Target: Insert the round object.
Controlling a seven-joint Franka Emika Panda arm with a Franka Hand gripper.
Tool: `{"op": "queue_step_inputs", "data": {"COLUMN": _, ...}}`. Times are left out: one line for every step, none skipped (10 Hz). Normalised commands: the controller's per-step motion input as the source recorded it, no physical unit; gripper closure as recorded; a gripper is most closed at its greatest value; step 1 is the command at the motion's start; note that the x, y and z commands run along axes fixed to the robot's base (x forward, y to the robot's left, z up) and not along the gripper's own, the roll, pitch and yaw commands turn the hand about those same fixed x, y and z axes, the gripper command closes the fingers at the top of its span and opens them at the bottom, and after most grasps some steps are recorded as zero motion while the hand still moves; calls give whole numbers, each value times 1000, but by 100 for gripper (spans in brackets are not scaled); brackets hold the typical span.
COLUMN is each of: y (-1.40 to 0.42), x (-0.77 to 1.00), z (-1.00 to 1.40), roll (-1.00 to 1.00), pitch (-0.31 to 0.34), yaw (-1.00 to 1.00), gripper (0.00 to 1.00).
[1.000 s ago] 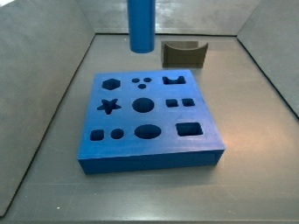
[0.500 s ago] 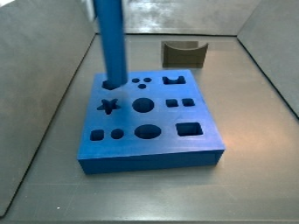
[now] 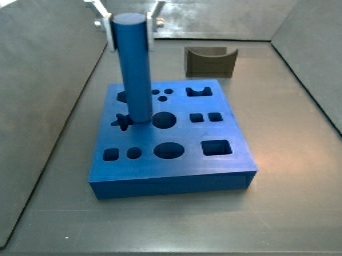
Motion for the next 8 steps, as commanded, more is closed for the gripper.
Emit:
{"op": "queue_step_inputs", "data": {"y": -189, "x": 763, "z": -269, "roll": 203, "pitch": 144, "yaw": -109, "gripper": 100}}
{"op": "queue_step_inputs", "data": {"y": -129, "x": 800, "z": -337, "roll": 136, "pitch": 99, "yaw": -180, "gripper": 100}}
{"op": "queue_step_inputs", "data": {"y": 0, "x": 783, "z": -349, "roll": 154, "pitch": 136, "yaw": -160, "gripper": 100}}
{"op": "queue_step_inputs", "data": {"y": 54, "x": 546, "z": -317, "roll": 173, "pitch": 104, "yaw": -37, "gripper": 100}}
{"op": "queue_step_inputs", "data": {"y": 51, "x": 434, "z": -426, "roll": 140, "pitch": 40, "yaw": 0, "gripper": 100}}
{"op": "queue_step_inputs", "data": {"y": 26, "x": 557, "z": -471, "roll": 114, "pitch": 53, "yaw": 0, "gripper": 100}}
{"op": "queue_step_inputs", "data": {"y": 0, "x": 711, "z": -531, "roll": 74, "pitch": 54, "yaw": -54, "gripper": 100}}
{"op": "queue_step_inputs", "data": {"y": -100, "x": 697, "z": -514, "roll": 16, "pitch": 24, "yaw": -86, "gripper": 100}}
